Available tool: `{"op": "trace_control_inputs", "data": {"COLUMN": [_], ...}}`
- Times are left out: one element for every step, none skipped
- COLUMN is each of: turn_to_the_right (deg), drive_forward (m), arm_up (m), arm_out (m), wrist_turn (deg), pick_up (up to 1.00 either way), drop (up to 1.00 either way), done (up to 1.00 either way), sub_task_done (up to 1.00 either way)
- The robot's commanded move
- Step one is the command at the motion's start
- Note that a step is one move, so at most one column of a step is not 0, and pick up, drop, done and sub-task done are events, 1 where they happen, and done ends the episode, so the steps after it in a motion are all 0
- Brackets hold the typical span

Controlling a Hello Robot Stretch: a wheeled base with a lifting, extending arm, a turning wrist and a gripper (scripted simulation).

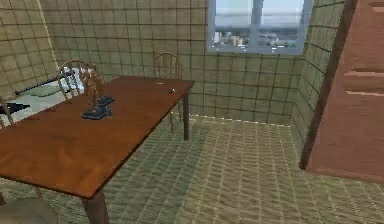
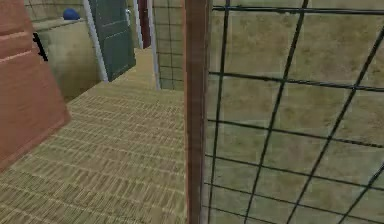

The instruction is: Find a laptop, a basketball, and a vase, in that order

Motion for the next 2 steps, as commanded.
{"op": "trace_control_inputs", "data": {"turn_to_the_right": [-45.0,-45.0], "drive_forward": [0.00,0.00], "arm_up": [0.00,0.00], "arm_out": [0.00,0.00], "wrist_turn": [0.0,0.0], "pick_up": [0.00,0.00], "drop": [0.00,0.00], "done": [0.00,0.00], "sub_task_done": [0.00,0.00]}}
